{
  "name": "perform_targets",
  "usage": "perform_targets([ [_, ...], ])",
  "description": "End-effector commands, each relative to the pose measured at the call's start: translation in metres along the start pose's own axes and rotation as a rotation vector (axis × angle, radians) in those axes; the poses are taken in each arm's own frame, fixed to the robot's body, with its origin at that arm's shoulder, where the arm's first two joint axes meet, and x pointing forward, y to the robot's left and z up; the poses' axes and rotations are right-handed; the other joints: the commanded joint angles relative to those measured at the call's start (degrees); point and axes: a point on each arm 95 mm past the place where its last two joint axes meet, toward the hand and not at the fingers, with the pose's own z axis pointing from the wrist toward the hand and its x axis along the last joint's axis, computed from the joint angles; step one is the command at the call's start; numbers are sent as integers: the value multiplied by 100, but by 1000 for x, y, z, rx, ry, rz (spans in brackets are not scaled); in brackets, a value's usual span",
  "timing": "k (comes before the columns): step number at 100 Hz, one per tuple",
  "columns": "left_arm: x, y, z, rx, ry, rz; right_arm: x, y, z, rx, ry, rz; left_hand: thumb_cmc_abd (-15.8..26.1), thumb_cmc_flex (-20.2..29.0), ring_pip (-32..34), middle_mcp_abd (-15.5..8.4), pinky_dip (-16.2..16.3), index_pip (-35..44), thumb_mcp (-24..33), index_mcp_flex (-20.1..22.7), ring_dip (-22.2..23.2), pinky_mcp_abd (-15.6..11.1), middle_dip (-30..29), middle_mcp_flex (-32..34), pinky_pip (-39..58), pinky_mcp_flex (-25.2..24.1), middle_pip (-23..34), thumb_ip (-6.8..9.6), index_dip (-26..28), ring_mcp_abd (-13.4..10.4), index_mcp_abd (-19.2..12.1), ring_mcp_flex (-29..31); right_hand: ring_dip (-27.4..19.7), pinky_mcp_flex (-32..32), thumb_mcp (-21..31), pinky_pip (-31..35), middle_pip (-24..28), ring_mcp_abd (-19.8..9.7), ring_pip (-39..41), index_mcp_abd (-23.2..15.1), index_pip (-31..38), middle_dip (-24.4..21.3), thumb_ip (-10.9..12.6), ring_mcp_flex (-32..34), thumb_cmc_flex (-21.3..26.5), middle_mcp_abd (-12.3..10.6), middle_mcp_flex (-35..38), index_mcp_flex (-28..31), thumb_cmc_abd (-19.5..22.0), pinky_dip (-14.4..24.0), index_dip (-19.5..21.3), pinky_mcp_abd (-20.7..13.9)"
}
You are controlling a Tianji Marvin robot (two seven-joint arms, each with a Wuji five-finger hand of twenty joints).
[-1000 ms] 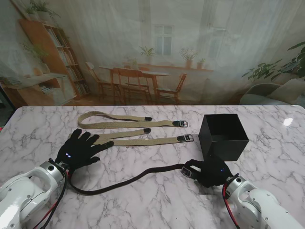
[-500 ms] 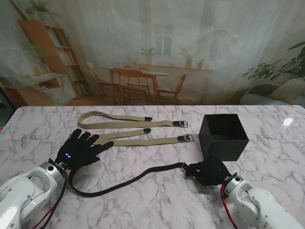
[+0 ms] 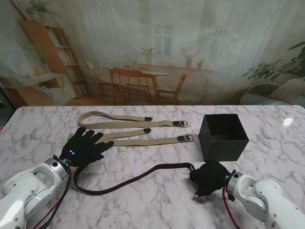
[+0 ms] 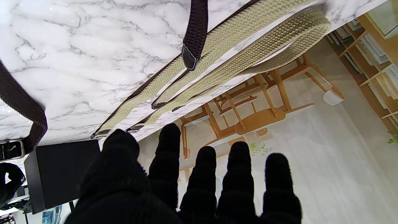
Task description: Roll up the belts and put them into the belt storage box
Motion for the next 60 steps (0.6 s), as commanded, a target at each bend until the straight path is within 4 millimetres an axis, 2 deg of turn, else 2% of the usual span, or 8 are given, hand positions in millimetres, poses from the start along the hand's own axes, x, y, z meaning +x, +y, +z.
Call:
perform_targets([
  [1,1,0,4,-11,4,-8,0,3,-3,21,10,-1,146,57,-65,105,-68,59,-84,78,-21,261,63,-143,-169,-98,-121,-107,67,64,89,63,-114,-134,95,-109,-254,-318,-201,496,-19,-122,-2,-148,-296,-394,-120,-206,-268,-22,180,-83],
  [13,2,2,8,-18,10,-13,2,7,-8,78,20,-9,142,64,-65,107,-68,62,-83,75,-21,262,64,-133,-170,-95,-116,-107,80,63,90,66,-298,-336,101,-280,-645,-498,-484,819,-241,-366,222,-453,152,-554,-529,-704,-270,-77,243,-155],
  [22,3,2,8,-23,12,-13,4,8,-10,106,21,-10,132,75,-65,105,-68,69,-81,77,-21,265,65,-129,-170,-95,-114,-108,94,60,84,71,-461,-463,941,-397,-804,-584,-648,941,-418,-544,574,-652,343,-625,-811,-972,-517,-85,332,-197],
  [31,3,2,8,-25,11,-14,4,8,-12,117,14,-26,122,96,-65,99,-68,74,-75,80,-21,271,65,-124,-172,-98,-112,-107,108,64,84,70,-547,-458,2425,-437,-1069,-670,-685,928,-455,-444,243,-699,1017,-687,-750,-1036,-1366,-96,435,-315],
  [40,3,2,8,-25,10,-14,3,5,-11,120,-2,-71,108,115,-62,99,-69,83,-75,80,-20,267,66,-119,-173,-94,-109,-109,129,62,75,79,-564,-250,3181,-351,-1107,-831,-598,665,-179,-333,90,-535,1624,-862,-478,-824,-1705,-137,567,-479],
  [49,3,3,8,-25,11,-14,0,-2,-6,72,-21,-63,106,133,-62,100,-70,87,-71,76,-20,262,66,-122,-173,-93,-109,-109,146,61,76,78,-178,11,2638,-160,-868,-669,-326,353,318,-214,-182,-144,1744,-747,21,-240,-1445,-164,665,-426],
  [54,4,3,8,-27,12,-14,-2,-5,-3,61,-30,-46,106,130,-61,101,-70,87,-75,76,-19,267,66,-121,-173,-90,-108,-111,154,62,73,80,-41,32,2318,-115,-663,-470,-259,158,848,-157,-258,-16,1875,-499,74,-152,-1183,-229,58,-294],
  [60,4,3,8,-28,13,-14,-3,-9,-2,40,-40,-45,109,126,-61,107,-71,86,-77,78,-19,266,66,-120,-175,-94,-107,-111,158,65,78,80,-48,32,1846,-79,-300,-274,-107,-146,1257,152,-394,83,1696,-260,36,-127,-711,-202,-142,-66],
])
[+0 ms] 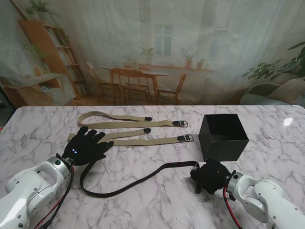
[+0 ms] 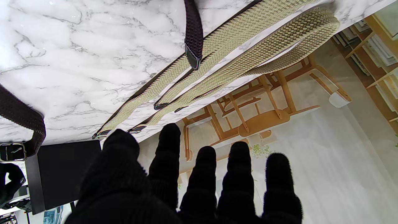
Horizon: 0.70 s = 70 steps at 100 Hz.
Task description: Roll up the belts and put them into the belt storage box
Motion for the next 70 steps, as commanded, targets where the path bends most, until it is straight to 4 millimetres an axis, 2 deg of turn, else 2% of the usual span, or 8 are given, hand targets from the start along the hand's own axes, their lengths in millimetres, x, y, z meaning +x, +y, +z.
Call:
perform_targets([
  [1,2,3,0,-20,4,-4,-3,-9,0,25,-18,2,109,125,-62,103,-71,54,-78,74,-19,221,66,-121,-175,-94,-107,-111,82,65,78,78,-75,37,-292,148,337,236,111,-331,753,310,-211,302,-17,196,115,215,346,-46,-155,315],
  [22,2,3,1,-21,8,-5,-2,-14,2,-40,-35,8,108,125,-59,99,-70,48,-78,80,-18,220,66,-123,-171,-90,-105,-110,91,58,72,80,404,71,-1184,214,1571,722,853,-1542,1591,1147,-494,567,-180,515,-29,644,1122,145,-71,1024],
  [32,3,3,2,-23,10,-6,-1,-15,2,-36,-43,21,113,118,-60,90,-70,41,-80,76,-18,220,65,-131,-173,-96,-106,-110,89,59,79,78,532,-130,-1455,113,1865,924,884,-2181,1393,1851,-462,6,-296,704,-1300,776,1249,280,123,1252],
  [42,3,4,2,-23,9,-6,2,-16,1,-26,-46,22,119,116,-62,99,-71,40,-79,73,-18,220,64,-141,-174,-96,-109,-110,92,57,79,73,552,-239,-1524,32,1862,973,967,-2592,1243,2083,-417,-639,-404,903,-2774,823,1243,373,370,1366],
  [48,3,4,1,-23,10,-6,3,-16,1,-24,-47,31,116,117,-61,99,-71,42,-79,79,-18,217,64,-142,-174,-95,-109,-110,94,58,74,74,485,-280,-1550,6,1417,961,965,-2676,1198,1773,-404,-1015,-461,1116,-3631,867,1233,422,465,1397],
  [53,3,4,1,-23,9,-6,4,-16,2,-24,-50,43,119,114,-60,104,-71,41,-80,78,-17,218,64,-143,-175,-95,-108,-110,95,55,79,76,280,-296,-1559,-40,840,996,909,-2717,1164,906,-391,-1192,-482,1318,-4134,883,1231,485,592,1415],
  [61,3,4,1,-24,9,-6,6,-17,3,-25,-53,78,121,108,-62,100,-73,37,-81,80,-18,214,63,-148,-179,-101,-110,-110,91,62,84,71,-26,-374,-1579,-122,457,1157,448,-2683,1157,374,-388,-1511,-469,1603,-4637,864,1233,495,620,1484],
  [70,3,4,1,-26,8,-6,7,-18,4,-24,-55,81,115,109,-61,110,-73,42,-80,91,-17,213,62,-147,-181,-99,-110,-109,94,54,81,74,-528,-400,-1520,-230,224,1383,-235,-2539,1346,-113,-394,-1807,-511,1923,-4902,1050,1150,488,156,1582],
])
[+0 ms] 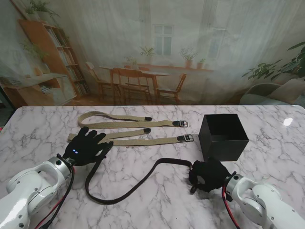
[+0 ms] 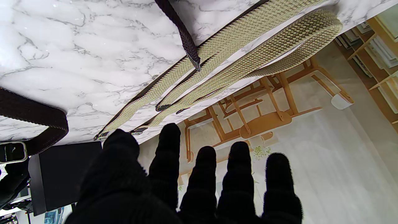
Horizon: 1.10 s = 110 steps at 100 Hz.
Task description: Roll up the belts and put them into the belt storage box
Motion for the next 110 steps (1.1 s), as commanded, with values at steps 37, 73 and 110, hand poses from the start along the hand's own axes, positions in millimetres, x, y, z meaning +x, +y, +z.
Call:
perform_targets([
  [37,2,4,0,-23,6,-6,9,-14,5,50,-13,83,114,104,-65,100,-73,45,-80,94,-19,219,61,-153,-187,-105,-113,-111,72,50,73,69,-2013,-857,307,-1381,-1352,764,-2682,875,1624,-1280,27,-1321,-338,758,-1567,1383,3,-994,-1044,580],
  [73,2,4,0,-25,9,-7,10,-17,12,-14,-20,118,119,94,-66,102,-73,47,-82,102,-19,223,62,-146,-195,-107,-111,-113,74,59,78,70,-1388,-602,-3,-930,404,-96,-1776,538,1836,2,-24,-145,-70,-842,2025,128,275,-1202,-881,240],
  [110,5,-5,8,-1,27,-27,9,-18,18,-117,2,82,119,86,-66,99,-70,41,-79,102,-17,213,62,-157,-195,-99,-115,-109,64,51,77,70,-586,355,577,276,584,-948,-907,795,-1338,211,780,1604,-179,-1478,4890,-836,546,-659,-1638,-682],
])
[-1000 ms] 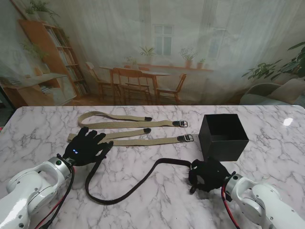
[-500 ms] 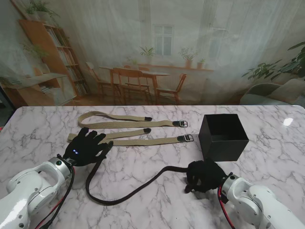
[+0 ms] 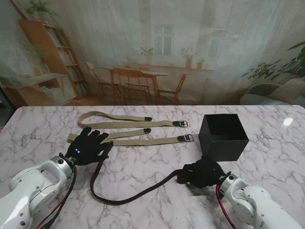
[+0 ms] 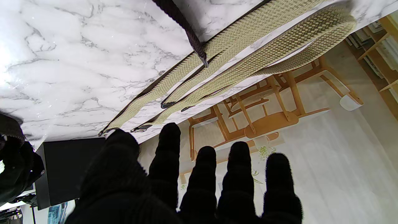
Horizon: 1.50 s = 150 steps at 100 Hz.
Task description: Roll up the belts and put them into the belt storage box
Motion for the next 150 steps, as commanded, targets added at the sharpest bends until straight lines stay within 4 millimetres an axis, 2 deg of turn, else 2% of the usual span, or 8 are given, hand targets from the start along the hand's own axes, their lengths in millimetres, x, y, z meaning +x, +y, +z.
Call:
perform_targets([
  [1,2,-2,4,-5,9,-4,2,-11,-2,33,1,12,115,93,-67,101,-70,41,-77,80,-18,211,61,-160,-196,-99,-116,-108,36,50,71,67,199,72,575,163,73,-192,738,58,-838,-39,569,595,97,-378,701,-839,306,40,-233,-90],
  [25,5,-2,7,-10,19,-8,5,-15,1,14,-10,72,113,93,-69,98,-70,46,-77,80,-18,213,62,-156,-200,-101,-113,-109,39,47,71,70,392,412,532,367,277,197,1191,-516,-838,-27,606,1381,576,-20,1013,-2323,653,-12,-88,113],
  [47,4,-1,6,-12,16,-5,5,-15,1,30,15,76,104,112,-63,100,-69,58,-75,82,-15,214,63,-157,-201,-101,-111,-110,54,56,69,76,370,232,430,173,-110,175,1062,-1282,-558,-234,634,1302,848,-17,984,-680,852,-101,78,284],
  [73,5,-1,5,-16,17,-6,6,-11,0,46,58,24,110,109,-67,92,-70,58,-78,81,-17,217,63,-156,-205,-101,-110,-111,62,48,66,71,294,-72,95,23,-846,136,709,-178,402,-373,-156,845,-32,-176,602,456,67,27,-853,25],
  [90,5,0,6,-17,20,-8,6,-7,-2,39,73,-18,112,108,-68,94,-71,60,-78,87,-17,216,64,-153,-209,-104,-107,-111,65,50,68,70,328,-130,-132,37,-711,165,673,71,1265,-201,-154,589,-308,-146,-7,509,-102,98,637,-100],
  [112,5,0,7,-19,24,-8,7,-4,-5,78,83,-50,105,114,-68,90,-78,61,-77,85,-17,221,64,-156,-223,-108,-107,-111,69,51,63,70,248,-217,-856,-1,-1026,344,509,841,362,-420,559,171,-1206,9,-770,538,342,129,1851,-234],
  [128,5,0,7,-20,26,-7,10,0,-9,149,99,-64,105,122,-69,91,-82,64,-74,90,-18,220,64,-155,-231,-108,-106,-110,73,48,64,68,183,-414,-1856,-152,-1378,413,358,1349,-455,-590,762,-139,-1449,145,-1269,66,750,126,1599,-281],
  [150,5,1,7,-21,25,-5,13,16,-18,248,126,-97,104,126,-66,96,-87,65,-75,86,-17,222,64,-154,-241,-108,-106,-112,79,49,66,72,-109,-514,-1133,-330,-2186,174,-24,2172,-1205,-1339,897,-289,-1477,94,-1517,-368,649,82,1226,-322],
])
